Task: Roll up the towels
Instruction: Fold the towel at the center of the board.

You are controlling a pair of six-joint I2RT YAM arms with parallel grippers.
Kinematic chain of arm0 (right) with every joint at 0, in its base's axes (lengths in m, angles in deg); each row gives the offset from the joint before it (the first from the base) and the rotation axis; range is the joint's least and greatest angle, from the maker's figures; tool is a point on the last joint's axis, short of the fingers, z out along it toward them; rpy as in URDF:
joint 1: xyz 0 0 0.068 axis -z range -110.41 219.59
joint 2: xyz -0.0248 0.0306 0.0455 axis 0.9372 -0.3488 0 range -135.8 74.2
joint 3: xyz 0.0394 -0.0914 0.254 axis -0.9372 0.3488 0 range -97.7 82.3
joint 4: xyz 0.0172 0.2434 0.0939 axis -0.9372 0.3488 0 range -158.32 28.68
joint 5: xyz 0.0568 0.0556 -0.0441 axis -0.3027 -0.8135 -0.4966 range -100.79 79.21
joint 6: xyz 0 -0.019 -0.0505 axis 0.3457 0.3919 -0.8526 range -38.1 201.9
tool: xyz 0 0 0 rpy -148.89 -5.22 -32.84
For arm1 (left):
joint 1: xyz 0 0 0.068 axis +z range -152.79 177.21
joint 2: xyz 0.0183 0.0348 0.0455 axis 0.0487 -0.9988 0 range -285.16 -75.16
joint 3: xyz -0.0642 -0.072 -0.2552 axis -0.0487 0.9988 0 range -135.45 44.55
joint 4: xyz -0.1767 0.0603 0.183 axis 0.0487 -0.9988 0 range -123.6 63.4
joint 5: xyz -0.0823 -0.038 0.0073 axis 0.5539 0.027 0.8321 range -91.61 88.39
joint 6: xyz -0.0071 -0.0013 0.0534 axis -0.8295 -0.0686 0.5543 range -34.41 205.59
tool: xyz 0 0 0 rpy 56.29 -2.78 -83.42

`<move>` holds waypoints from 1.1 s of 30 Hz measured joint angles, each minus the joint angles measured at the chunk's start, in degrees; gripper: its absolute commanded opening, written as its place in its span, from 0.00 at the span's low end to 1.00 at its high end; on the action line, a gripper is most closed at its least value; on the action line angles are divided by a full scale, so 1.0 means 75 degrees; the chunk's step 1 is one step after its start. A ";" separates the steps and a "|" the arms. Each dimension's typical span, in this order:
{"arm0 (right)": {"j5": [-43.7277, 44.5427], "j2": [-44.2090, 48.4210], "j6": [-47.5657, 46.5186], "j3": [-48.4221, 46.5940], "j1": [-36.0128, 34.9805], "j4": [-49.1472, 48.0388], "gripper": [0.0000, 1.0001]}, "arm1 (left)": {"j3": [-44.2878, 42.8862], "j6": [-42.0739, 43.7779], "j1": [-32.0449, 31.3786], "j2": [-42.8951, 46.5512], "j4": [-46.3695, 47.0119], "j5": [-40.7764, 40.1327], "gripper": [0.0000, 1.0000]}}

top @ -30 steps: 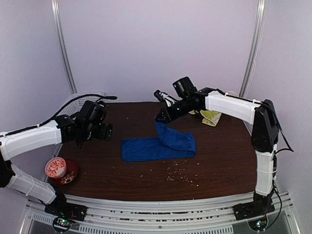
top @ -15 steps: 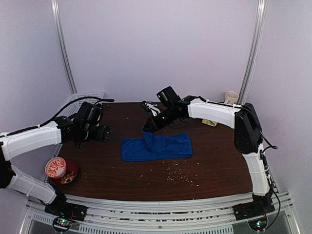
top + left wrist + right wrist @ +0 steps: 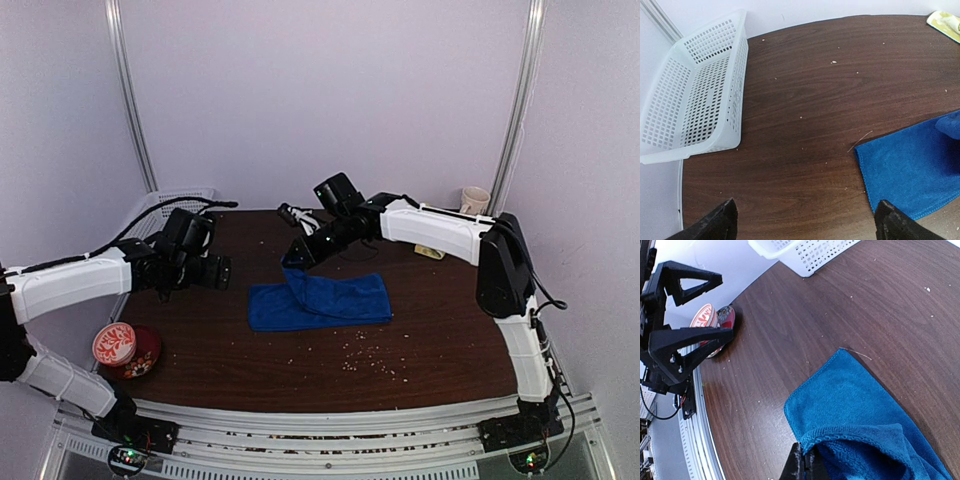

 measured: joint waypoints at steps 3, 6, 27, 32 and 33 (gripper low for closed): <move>-0.0058 0.0067 -0.0149 0.0117 -0.0003 0.0096 0.00 | -0.0003 -0.0017 0.0003 -0.0044 0.0105 0.0052 0.98; -0.0085 0.0204 -0.0286 0.0341 -0.0003 0.0227 0.00 | -0.0003 -0.0052 0.0003 -0.0134 0.0181 0.0134 0.98; -0.0775 -0.1215 -0.0268 -0.0968 -0.0478 -0.0015 0.56 | 0.0172 -0.0595 0.0169 -0.0638 0.0831 0.0344 0.98; -0.1107 -0.1247 -0.0373 -0.1224 -0.0539 0.0067 0.62 | 0.0341 -0.0708 0.0321 -0.0670 0.1078 0.0356 0.98; -0.1116 -0.1215 -0.0469 -0.1262 -0.0530 0.0070 0.63 | 0.0353 -0.0708 0.0347 -0.0702 0.1145 0.0370 0.98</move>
